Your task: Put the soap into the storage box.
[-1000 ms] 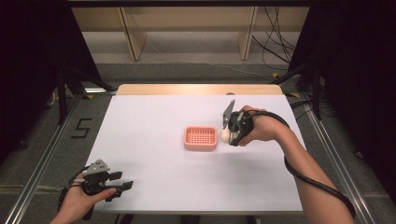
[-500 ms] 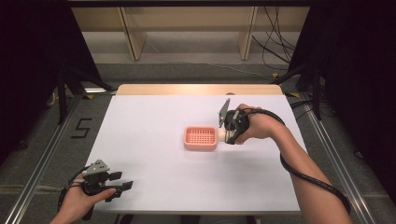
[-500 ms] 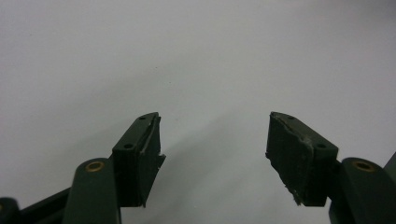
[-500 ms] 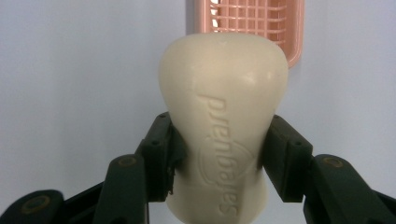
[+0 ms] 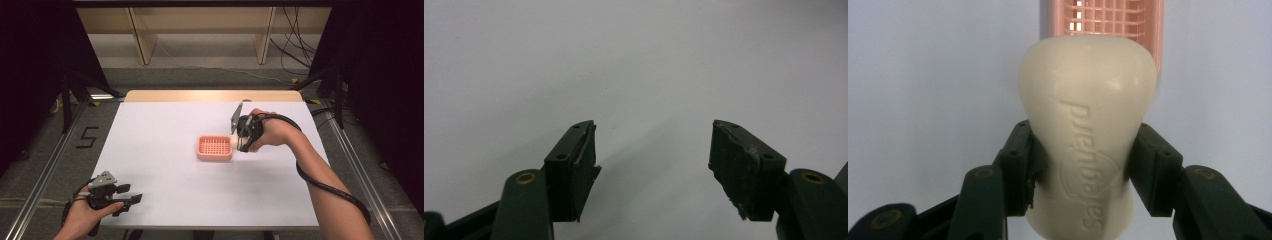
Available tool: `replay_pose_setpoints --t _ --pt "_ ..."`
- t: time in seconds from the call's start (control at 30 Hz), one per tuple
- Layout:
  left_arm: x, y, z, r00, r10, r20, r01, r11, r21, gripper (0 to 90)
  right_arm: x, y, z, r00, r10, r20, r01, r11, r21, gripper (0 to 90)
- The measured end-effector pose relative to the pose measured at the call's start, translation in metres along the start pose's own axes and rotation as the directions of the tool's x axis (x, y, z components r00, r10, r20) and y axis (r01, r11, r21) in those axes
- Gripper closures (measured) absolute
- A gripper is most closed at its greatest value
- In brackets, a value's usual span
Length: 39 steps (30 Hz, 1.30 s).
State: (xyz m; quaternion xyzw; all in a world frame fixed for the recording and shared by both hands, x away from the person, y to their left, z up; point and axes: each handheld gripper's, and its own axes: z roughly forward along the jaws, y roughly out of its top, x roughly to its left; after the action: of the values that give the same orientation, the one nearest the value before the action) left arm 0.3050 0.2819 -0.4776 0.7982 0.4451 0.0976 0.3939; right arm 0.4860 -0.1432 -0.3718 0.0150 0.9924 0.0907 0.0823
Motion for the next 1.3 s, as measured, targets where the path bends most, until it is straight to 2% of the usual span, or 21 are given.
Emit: replay_pose_setpoints --t 0.03,0.07,0.1,0.13,0.2,0.23,0.3,0.37,0.43,0.57,0.6,0.63,0.67,0.73,0.8,0.9,1.0,1.03,1.1,1.23,1.3 --pt "0.000 0.000 0.000 1.0000 -0.003 -0.001 0.003 1.0000 0.000 34.8 0.000 0.001 0.002 0.9999 -0.015 -0.002 0.015 1.000 -0.010 50.6" --pt "0.000 0.000 0.000 1.0000 -0.003 0.000 0.003 1.0000 -0.001 34.8 0.002 0.002 0.002 0.9996 0.026 -0.009 -0.026 1.000 -0.011 50.6" --pt "0.000 0.000 0.000 1.0000 -0.002 -0.002 0.002 1.0000 0.001 34.8 0.002 0.003 0.003 0.9998 0.016 -0.010 -0.016 1.000 -0.014 50.6" --pt "0.000 0.000 0.000 1.0000 -0.002 -0.002 0.002 1.0000 0.000 34.8 -0.003 0.003 0.004 0.9992 -0.040 0.002 0.040 0.999 -0.013 50.5" --pt "0.000 0.000 0.000 1.0000 -0.003 -0.001 0.003 1.0000 0.003 34.8 -0.001 0.005 0.004 1.0000 -0.003 -0.002 0.003 1.000 0.000 50.6" --pt "0.000 0.000 0.000 1.0000 -0.001 0.001 0.001 1.0000 0.005 34.8 -0.002 0.006 0.005 0.9999 -0.013 -0.006 0.013 1.000 -0.013 50.6" --pt "0.000 0.000 0.000 1.0000 -0.001 0.001 0.001 1.0000 0.005 34.8 -0.001 0.007 0.005 0.9998 0.012 -0.018 -0.013 1.000 -0.012 50.6" --pt "0.000 0.000 0.001 1.0000 -0.006 0.001 0.006 1.0000 -0.001 34.8 -0.003 0.009 0.004 1.0000 0.005 0.003 -0.005 1.000 0.001 50.5" --pt "0.000 0.000 0.000 1.0000 -0.002 -0.001 0.002 1.0000 0.003 34.8 -0.003 0.010 0.004 0.9999 0.015 -0.004 -0.015 1.000 -0.002 50.5" --pt "0.000 0.000 0.000 1.0000 -0.007 0.003 0.007 1.0000 -0.004 34.8 -0.006 0.015 0.005 0.9997 -0.022 -0.007 0.022 1.000 -0.013 50.5" --pt "0.000 0.000 0.000 1.0000 -0.008 0.003 0.008 1.0000 -0.003 34.8 -0.004 0.015 0.005 0.9999 0.010 -0.010 -0.010 1.000 -0.018 50.6" --pt "0.000 0.000 0.000 1.0000 -0.008 0.003 0.008 1.0000 -0.003 34.8 -0.004 0.015 0.005 0.9999 0.010 -0.010 -0.010 1.000 -0.018 50.6" --pt "0.000 0.000 0.000 1.0000 -0.008 0.003 0.008 1.0000 -0.004 34.8 -0.006 0.017 0.005 1.0000 -0.008 -0.005 0.008 1.000 -0.005 50.6" --pt "0.000 0.000 0.000 1.0000 -0.008 0.002 0.008 1.0000 -0.004 34.8 -0.006 0.019 0.005 0.9999 0.003 -0.012 -0.003 1.000 -0.017 50.6" --pt "0.000 0.000 0.000 1.0000 -0.007 0.001 0.007 1.0000 -0.003 34.8 -0.009 0.020 0.005 0.9994 -0.036 -0.003 0.036 0.999 -0.013 50.6" --pt "0.001 0.000 0.000 1.0000 -0.004 0.001 0.004 1.0000 0.000 34.8 -0.007 0.022 0.004 1.0000 -0.003 -0.009 0.002 1.000 -0.012 50.6" --pt "0.000 -0.001 0.000 1.0000 -0.003 0.001 0.003 1.0000 -0.003 34.8 -0.008 0.023 0.004 1.0000 -0.009 -0.003 0.008 1.000 -0.008 50.6" --pt "0.001 0.000 0.000 1.0000 -0.003 0.002 0.003 1.0000 0.001 34.8 -0.010 0.024 0.004 0.9996 -0.029 0.002 0.029 1.000 -0.006 50.6" --pt "0.000 0.000 0.000 0.9999 -0.010 0.002 0.010 0.9999 -0.004 34.8 -0.007 0.026 0.003 0.9997 0.022 -0.011 -0.022 1.000 0.008 50.6" --pt "0.001 0.000 0.000 0.9999 -0.008 -0.012 0.008 1.0000 0.003 34.8 -0.010 0.028 0.005 0.9998 -0.017 -0.006 0.017 1.000 0.010 50.6" --pt "0.001 -0.001 0.000 0.9999 -0.008 -0.012 0.008 1.0000 0.003 34.8 -0.008 0.030 0.006 0.9998 0.015 -0.009 -0.015 1.000 0.009 50.5"
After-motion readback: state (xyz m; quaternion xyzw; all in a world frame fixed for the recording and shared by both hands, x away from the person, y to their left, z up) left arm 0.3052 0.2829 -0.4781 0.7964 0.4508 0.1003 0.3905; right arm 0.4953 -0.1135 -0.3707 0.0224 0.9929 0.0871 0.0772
